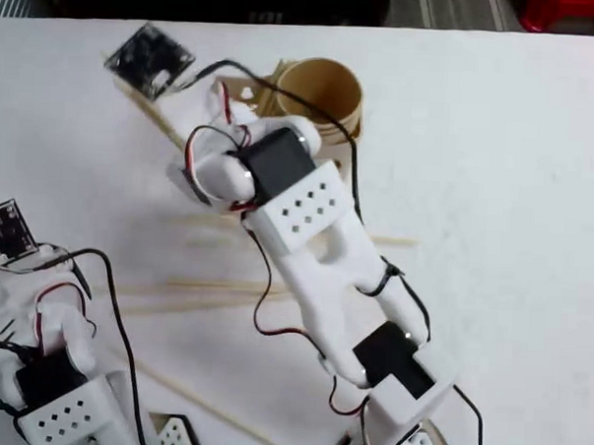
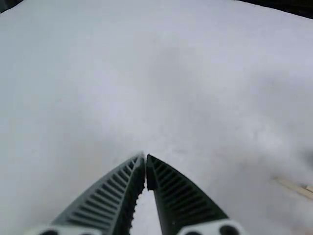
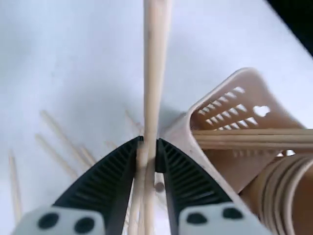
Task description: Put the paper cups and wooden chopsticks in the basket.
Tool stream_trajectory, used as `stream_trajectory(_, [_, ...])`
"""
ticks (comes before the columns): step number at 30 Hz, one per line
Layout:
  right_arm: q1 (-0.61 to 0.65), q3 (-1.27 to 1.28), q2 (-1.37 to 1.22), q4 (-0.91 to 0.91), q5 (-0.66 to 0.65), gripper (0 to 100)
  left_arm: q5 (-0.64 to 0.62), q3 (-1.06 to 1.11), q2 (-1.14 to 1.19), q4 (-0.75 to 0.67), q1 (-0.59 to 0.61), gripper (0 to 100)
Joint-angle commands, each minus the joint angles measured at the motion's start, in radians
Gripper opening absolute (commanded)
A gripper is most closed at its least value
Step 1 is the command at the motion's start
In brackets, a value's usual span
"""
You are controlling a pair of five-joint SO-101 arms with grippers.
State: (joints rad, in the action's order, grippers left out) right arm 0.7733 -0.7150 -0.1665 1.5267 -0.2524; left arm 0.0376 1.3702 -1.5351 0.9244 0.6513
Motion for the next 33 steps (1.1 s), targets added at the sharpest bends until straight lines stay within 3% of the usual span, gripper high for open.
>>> stream_trajectory(1, [-0.015, -0.109, 0.059, 0.002, 0.044, 1.9, 0.000, -0.005, -0.010, -0.025, 0.008, 3])
stream_trajectory(9, [-0.054, -0.278, 0.051, -0.048, 0.061, 1.9, 0.000, -0.005, -0.010, -0.025, 0.008, 3])
stream_trajectory(16, [-0.120, -0.333, 0.050, -0.176, 0.157, 1.9, 0.002, -0.005, -0.010, -0.025, 0.007, 3])
stream_trajectory(24, [-0.153, -0.242, 0.050, -0.390, 0.157, 1.9, 0.002, -0.005, -0.010, -0.025, 0.007, 3])
stream_trajectory(33, [-0.188, 0.061, 0.059, -0.630, 0.190, 1.9, 0.002, -0.005, -0.010, -0.025, 0.007, 3])
